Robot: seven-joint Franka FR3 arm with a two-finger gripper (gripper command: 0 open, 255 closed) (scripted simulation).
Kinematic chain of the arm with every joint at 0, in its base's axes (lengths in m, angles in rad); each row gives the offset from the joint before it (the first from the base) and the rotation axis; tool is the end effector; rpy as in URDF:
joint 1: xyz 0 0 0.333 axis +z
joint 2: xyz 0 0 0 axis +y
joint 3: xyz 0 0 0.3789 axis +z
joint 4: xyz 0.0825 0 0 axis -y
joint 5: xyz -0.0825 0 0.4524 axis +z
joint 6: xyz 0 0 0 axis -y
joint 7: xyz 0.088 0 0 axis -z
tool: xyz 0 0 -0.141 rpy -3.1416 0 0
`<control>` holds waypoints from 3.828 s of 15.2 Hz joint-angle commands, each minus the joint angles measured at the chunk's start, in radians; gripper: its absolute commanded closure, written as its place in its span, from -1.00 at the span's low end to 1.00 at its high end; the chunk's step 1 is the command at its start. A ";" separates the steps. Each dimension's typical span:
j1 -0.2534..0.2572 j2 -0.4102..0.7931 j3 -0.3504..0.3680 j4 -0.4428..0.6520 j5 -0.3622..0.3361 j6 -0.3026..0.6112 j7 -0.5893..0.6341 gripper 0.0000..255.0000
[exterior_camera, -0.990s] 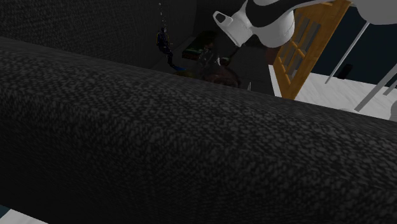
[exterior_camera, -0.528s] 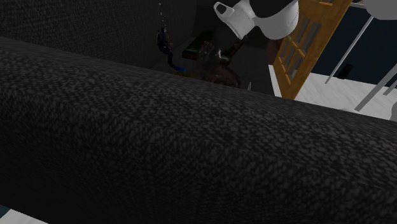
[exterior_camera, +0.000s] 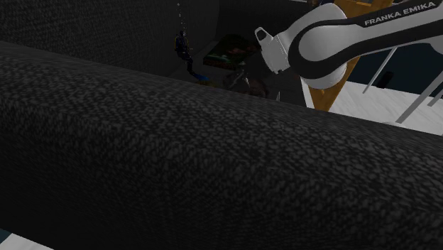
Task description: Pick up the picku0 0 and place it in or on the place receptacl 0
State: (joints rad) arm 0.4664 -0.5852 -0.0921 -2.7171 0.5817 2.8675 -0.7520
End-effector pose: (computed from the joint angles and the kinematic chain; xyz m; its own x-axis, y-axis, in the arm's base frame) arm 0.4217 0.1379 0.4692 0.5737 0.3958 0.7171 0.5868 -0.8094 -0.0228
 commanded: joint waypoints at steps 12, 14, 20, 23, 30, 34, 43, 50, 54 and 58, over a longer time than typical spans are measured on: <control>0.065 0.082 -0.033 0.018 0.051 0.079 -0.035 1.00; 0.065 0.082 -0.033 0.019 0.051 0.079 -0.035 1.00; 0.065 0.081 -0.033 0.018 0.051 0.079 -0.036 1.00; -0.088 0.076 0.096 0.071 -0.083 -0.047 0.085 -1.00; -0.285 0.148 0.291 0.252 -0.330 -0.281 0.276 -1.00; -0.286 0.196 0.299 0.251 -0.329 -0.232 0.276 -1.00; -0.286 0.196 0.299 0.251 -0.330 -0.232 0.276 1.00; -0.286 0.193 0.301 0.252 -0.331 -0.235 0.280 1.00; -0.290 0.181 0.297 0.279 -0.337 -0.275 0.283 1.00; -0.295 0.164 0.295 0.320 -0.346 -0.333 0.292 1.00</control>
State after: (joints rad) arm 0.1723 -0.4210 0.2020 -2.4066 0.2383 2.5504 -0.4632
